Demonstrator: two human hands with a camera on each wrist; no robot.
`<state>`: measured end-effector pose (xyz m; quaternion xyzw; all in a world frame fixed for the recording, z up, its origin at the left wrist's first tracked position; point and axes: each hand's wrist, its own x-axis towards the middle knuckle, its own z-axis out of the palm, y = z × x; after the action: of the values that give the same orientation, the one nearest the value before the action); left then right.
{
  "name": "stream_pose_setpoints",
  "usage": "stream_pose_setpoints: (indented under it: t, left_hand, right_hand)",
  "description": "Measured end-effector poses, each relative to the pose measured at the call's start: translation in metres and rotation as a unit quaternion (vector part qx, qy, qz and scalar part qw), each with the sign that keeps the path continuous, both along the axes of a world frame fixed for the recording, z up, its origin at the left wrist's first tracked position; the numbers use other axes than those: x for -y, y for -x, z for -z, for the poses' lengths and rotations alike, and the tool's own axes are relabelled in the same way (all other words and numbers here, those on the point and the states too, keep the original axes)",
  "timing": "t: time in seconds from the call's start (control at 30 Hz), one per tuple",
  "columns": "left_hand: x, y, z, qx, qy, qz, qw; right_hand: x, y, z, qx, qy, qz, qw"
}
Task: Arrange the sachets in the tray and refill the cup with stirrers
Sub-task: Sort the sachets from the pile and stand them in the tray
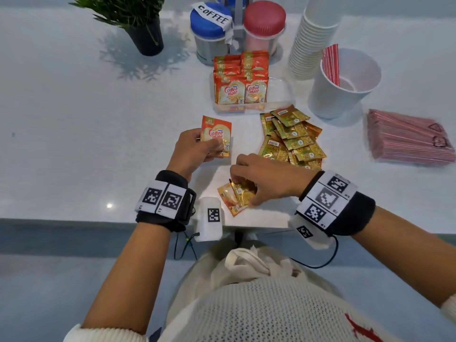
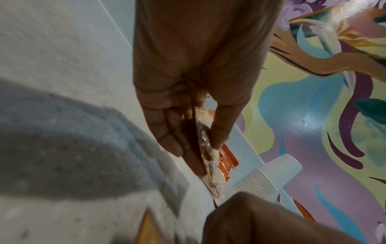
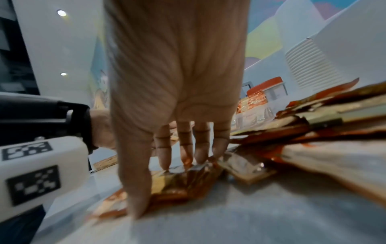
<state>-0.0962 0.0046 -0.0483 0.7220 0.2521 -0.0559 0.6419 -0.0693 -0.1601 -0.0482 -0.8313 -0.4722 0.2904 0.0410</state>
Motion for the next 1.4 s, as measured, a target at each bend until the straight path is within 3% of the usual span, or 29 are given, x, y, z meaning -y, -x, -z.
stream_pose_setpoints:
  t: [0.33,0.43,0.57,0.73,0.87,1.07,1.27,1.4]
  left_hand:
    - [-0.005,-0.008,0.002,0.022,-0.019,-0.041,0.999]
    - [-0.010,-0.010,0.004,0.030,-0.011,-0.060,0.998]
    - [-0.011,-0.012,0.006,0.031,-0.003,-0.069,0.997]
    - [0.005,-0.016,0.000,0.054,0.042,-0.028,0.997]
    - [0.017,-0.024,-0.008,0.077,0.065,0.003,0.995]
    - [0.023,-0.031,-0.009,0.101,0.034,0.000,0.994]
    - [0.028,-0.032,-0.006,0.082,0.024,0.020,0.996]
    - [0.031,-0.033,-0.003,0.085,0.014,0.007,0.996]
  right_hand:
    - [-0.009,-0.010,0.000,0.091,-0.079,0.074,0.990]
    - [-0.005,-0.015,-0.004,0.077,-0.152,0.152,0.973]
    - [0.002,-0.031,-0.011,0.017,-0.273,0.312,0.910]
    - [0.006,-0.051,-0.012,-0.170,-0.380,0.462,0.783]
    - [0.002,-0.057,-0.009,-0.203,-0.402,0.491,0.746]
    - [-0.004,-0.052,-0.009,-0.211,-0.413,0.479,0.745]
    - [-0.010,-0.052,-0.010,-0.051,-0.364,0.457,0.810]
    - [-0.015,-0.050,-0.011,-0.015,-0.331,0.412,0.849]
